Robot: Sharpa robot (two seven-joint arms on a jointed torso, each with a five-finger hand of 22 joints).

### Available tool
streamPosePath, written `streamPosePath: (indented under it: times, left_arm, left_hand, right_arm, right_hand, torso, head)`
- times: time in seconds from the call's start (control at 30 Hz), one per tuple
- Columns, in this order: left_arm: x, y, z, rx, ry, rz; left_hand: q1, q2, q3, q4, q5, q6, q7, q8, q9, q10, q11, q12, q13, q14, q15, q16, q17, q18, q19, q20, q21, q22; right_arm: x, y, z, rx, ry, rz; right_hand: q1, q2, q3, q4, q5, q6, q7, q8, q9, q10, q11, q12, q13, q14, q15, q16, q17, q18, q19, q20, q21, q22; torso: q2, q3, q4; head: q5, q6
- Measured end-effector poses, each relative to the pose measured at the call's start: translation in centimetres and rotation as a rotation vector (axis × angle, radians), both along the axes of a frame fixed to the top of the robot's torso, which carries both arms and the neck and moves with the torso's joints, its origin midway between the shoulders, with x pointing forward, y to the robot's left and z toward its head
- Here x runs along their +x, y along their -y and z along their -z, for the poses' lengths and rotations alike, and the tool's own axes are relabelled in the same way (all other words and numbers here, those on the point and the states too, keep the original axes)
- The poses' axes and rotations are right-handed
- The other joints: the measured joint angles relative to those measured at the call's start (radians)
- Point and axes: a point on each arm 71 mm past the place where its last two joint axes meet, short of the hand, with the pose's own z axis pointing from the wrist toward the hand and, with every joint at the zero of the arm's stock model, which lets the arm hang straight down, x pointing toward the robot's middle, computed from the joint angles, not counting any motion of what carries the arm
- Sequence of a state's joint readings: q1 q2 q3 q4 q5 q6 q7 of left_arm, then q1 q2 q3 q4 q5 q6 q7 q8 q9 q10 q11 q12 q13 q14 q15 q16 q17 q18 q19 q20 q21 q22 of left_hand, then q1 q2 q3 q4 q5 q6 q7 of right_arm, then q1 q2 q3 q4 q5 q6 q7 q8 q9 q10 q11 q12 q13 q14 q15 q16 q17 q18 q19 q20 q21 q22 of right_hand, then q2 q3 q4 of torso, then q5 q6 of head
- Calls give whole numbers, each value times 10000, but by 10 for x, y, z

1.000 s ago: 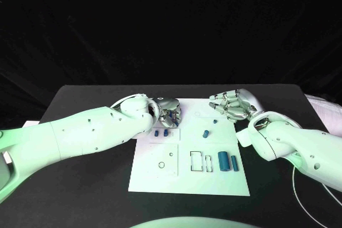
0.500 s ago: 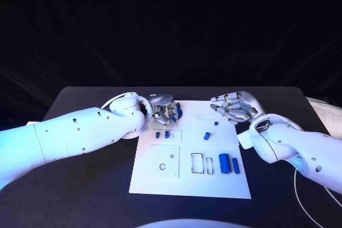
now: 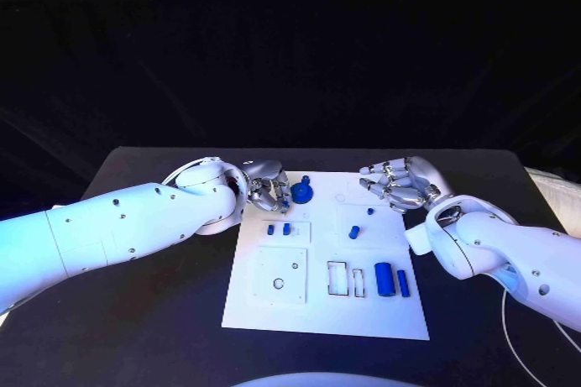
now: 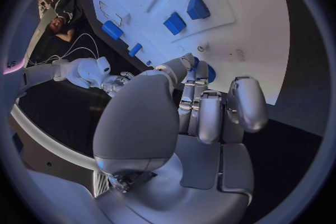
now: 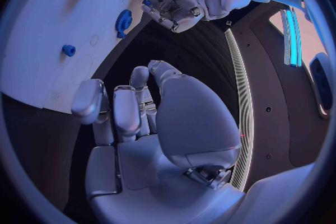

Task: Assemble the parts on the task board

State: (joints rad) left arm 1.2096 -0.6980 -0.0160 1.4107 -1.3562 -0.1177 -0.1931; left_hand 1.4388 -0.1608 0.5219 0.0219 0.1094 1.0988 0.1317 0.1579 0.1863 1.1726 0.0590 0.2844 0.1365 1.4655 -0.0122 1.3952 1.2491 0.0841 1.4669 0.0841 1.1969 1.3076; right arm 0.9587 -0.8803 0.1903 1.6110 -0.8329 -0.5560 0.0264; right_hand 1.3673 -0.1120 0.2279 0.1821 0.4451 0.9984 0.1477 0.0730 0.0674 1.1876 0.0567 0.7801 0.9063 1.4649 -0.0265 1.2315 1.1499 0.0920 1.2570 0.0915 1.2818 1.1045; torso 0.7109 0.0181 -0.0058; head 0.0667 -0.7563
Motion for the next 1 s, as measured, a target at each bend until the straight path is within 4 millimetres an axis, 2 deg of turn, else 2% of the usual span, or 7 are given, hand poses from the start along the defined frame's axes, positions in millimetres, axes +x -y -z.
streamPosePath:
  times: [0.37, 1.0]
  left_arm:
    - [1, -6, 9, 133, -427, -172]
    - [1, -2, 11, 173, -608, -176]
  left_hand:
    - [-38, -39, 0, -1, 0, 0, 0, 0, -5, 16, 14, -22, 2, 0, 0, 0, -20, 4, 0, 0, -1, 0]
    - [-38, -39, -1, -1, -1, -2, 0, -52, -5, 49, -19, -62, 6, 0, 0, 0, -64, 6, 0, 0, -1, -1]
  right_arm:
    - [0, -2, 1, 35, -21, -36]
    - [0, -2, 1, 51, -28, -60]
  right_hand:
    - [0, 0, 5, -5, 33, 0, 0, 0, 0, 0, 0, 0, 0, 0, 0, 0, -1, 0, 0, 0, 0, 0]
    - [0, 0, 28, -28, 41, 0, 0, 0, 0, 0, 0, 0, 1, 0, 0, 0, -3, 0, 0, 0, 0, 0]
  torso:
    - [11, 8, -14]
    - [12, 5, -7]
  head:
    - [26, -9]
    - [-13, -37]
